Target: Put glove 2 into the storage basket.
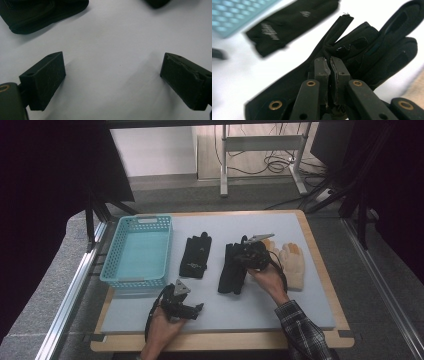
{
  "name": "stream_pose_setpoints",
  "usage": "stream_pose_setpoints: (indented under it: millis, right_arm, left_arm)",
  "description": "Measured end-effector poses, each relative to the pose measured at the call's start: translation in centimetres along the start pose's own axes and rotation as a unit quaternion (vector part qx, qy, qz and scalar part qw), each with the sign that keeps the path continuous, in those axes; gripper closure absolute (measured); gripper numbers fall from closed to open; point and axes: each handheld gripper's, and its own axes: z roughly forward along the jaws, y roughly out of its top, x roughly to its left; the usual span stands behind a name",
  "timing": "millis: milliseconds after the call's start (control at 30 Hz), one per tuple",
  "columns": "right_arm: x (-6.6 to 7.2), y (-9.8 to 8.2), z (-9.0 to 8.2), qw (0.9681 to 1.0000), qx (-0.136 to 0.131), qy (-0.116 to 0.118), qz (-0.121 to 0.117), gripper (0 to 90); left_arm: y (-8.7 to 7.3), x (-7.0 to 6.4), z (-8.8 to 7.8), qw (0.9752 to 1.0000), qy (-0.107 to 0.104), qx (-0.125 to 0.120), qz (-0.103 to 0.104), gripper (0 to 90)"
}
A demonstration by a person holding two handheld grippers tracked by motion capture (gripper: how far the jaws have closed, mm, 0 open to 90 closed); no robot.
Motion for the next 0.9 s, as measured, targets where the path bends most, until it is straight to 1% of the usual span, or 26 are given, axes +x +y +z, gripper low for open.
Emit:
stream_pose_setpoints:
  millis: [33,67,100,167,233,267,300,333,400,433,467,500,533,600,633,667,700,733,800,833,867,900]
  right_arm:
    - [0.0,0.0,0.0,1.0000,0.000,0.000,0.000,83.3]
    - [0.8,0.1,-1.1,0.9999,-0.006,0.015,0.000,83.3]
    - [0.8,0.1,-1.1,0.9999,-0.006,0.015,0.000,83.3]
    - [1.9,0.1,-2.3,0.9995,-0.008,0.031,-0.004,83.2]
    - [2.8,-0.1,-3.1,0.9989,-0.004,0.046,-0.010,83.1]
    - [3.5,-0.6,-3.5,0.9981,0.004,0.060,-0.012,82.9]
    - [3.5,-0.6,-3.5,0.9981,0.004,0.060,-0.012,82.9]
    - [3.9,-1.0,-3.6,0.9976,0.011,0.067,-0.014,82.8]
    - [4.3,-2.1,-3.3,0.9971,0.022,0.071,-0.017,82.2]
    - [4.4,-2.8,-2.9,0.9969,0.030,0.072,-0.015,81.0]
    - [4.3,-3.7,-2.4,0.9973,0.034,0.061,-0.025,75.4]
    - [4.3,-3.7,-2.4,0.9973,0.034,0.061,-0.025,75.4]
    - [3.8,-4.0,-2.5,0.9981,0.018,0.055,-0.022,64.7]
    - [3.4,-3.8,-2.7,0.9986,0.005,0.048,-0.022,59.3]
    - [3.4,-3.8,-2.7,0.9986,0.005,0.048,-0.022,59.3]
    - [3.1,-3.5,-2.8,0.9990,-0.002,0.040,-0.022,55.3]
    - [3.1,-3.5,-2.8,0.9990,-0.002,0.040,-0.022,55.3]
    - [2.8,-3.3,-2.4,0.9990,-0.004,0.038,-0.023,51.1]
    - [2.7,-2.9,-1.8,0.9991,-0.006,0.034,-0.026,47.0]
    - [2.7,-2.9,-1.8,0.9991,-0.006,0.034,-0.026,47.0]
    - [2.7,-2.3,-1.0,0.9989,-0.013,0.036,-0.027,43.4]
    - [2.7,-2.3,-1.0,0.9989,-0.013,0.036,-0.027,43.4]
  left_arm:
    - [0.0,0.0,0.0,1.0000,0.000,0.000,0.000,6.4]
    - [0.0,0.0,0.0,1.0000,0.001,-0.002,-0.001,6.4]
    - [0.0,0.0,0.0,1.0000,0.001,-0.002,-0.001,6.4]
    - [0.0,0.0,0.0,1.0000,0.001,-0.002,-0.001,6.4]
    - [0.0,0.0,0.0,1.0000,0.001,-0.001,0.001,6.4]
    - [0.0,0.0,0.0,1.0000,0.001,-0.002,0.000,6.4]
    - [0.0,0.0,0.0,1.0000,0.001,-0.002,0.000,6.4]
    - [0.0,0.0,0.0,1.0000,0.001,-0.001,0.001,6.4]
    - [0.0,0.0,0.0,1.0000,0.001,-0.001,0.001,6.4]
    - [0.0,0.0,0.0,1.0000,0.001,-0.001,0.000,6.4]
    - [0.0,0.0,0.0,1.0000,0.001,0.000,0.001,6.4]
    - [0.0,0.0,0.0,1.0000,0.001,0.000,0.001,6.4]
    - [0.0,0.0,0.0,1.0000,0.001,0.000,0.002,6.4]
    - [0.0,0.0,0.0,1.0000,0.001,0.000,0.002,6.4]
    - [0.0,0.0,0.0,1.0000,0.001,0.000,0.002,6.4]
    - [0.0,0.0,0.0,1.0000,0.001,0.000,0.001,6.4]
    - [0.0,0.0,0.0,1.0000,0.001,0.000,0.001,6.4]
    - [0.0,0.0,0.0,1.0000,0.001,0.000,0.001,6.4]
    - [0.0,0.0,0.0,1.0000,0.001,0.000,0.001,6.4]
    - [0.0,0.0,0.0,1.0000,0.001,0.000,0.001,6.4]
    - [0.0,0.0,0.0,1.0000,0.001,0.000,0.001,6.4]
    - [0.0,0.0,0.0,1.0000,0.001,0.000,0.001,6.4]
